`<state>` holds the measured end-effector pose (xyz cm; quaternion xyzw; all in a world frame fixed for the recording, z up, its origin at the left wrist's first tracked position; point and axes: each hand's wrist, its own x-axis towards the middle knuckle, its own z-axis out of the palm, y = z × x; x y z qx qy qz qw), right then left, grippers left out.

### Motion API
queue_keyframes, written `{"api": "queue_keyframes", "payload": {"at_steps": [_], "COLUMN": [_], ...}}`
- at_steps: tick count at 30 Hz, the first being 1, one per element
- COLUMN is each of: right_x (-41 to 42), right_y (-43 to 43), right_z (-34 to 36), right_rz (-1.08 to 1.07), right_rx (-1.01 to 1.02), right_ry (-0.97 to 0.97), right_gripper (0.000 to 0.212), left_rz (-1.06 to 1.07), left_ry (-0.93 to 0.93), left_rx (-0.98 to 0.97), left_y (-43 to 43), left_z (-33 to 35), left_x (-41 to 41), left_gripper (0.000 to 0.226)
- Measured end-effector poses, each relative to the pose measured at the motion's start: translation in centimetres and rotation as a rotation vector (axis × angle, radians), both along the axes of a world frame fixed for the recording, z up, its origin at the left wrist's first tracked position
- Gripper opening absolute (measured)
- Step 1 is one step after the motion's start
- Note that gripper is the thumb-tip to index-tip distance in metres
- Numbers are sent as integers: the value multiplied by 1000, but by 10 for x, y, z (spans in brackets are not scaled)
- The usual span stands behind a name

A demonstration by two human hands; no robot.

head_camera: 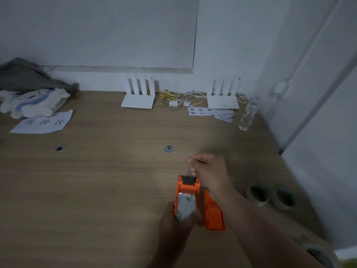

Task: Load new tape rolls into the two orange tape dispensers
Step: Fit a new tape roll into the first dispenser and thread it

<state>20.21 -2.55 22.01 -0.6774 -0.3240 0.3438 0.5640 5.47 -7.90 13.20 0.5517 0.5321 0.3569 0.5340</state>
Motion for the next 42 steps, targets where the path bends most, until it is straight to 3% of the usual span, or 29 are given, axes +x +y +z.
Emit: {"api": "queue_keyframes", "payload": {"at_steps": [7, 14, 25, 30, 42], "right_x": [13, 30, 37, 33, 24], "right_y": [11, 29, 56, 59, 61], "right_z": [9, 3, 12, 13, -3], "right_rz": [-55, 30, 72, 96, 84], "right_rx": [9, -103, -210, -236, -270], "right_ry": [-44, 67, 74, 102, 63], "right_gripper": [10, 12, 18, 18, 14], "left_rz": [-11, 41, 57, 61, 109], "left_ry": [-40, -94, -205, -128, -8], "left_rx": [80, 92, 174, 204, 356], "left_y": [-2, -9, -11, -11, -16], "left_z": [11, 13, 40, 36, 38], "left_x": [0, -1, -2, -9, -15], "left_gripper": [8, 30, 19, 35, 39]}}
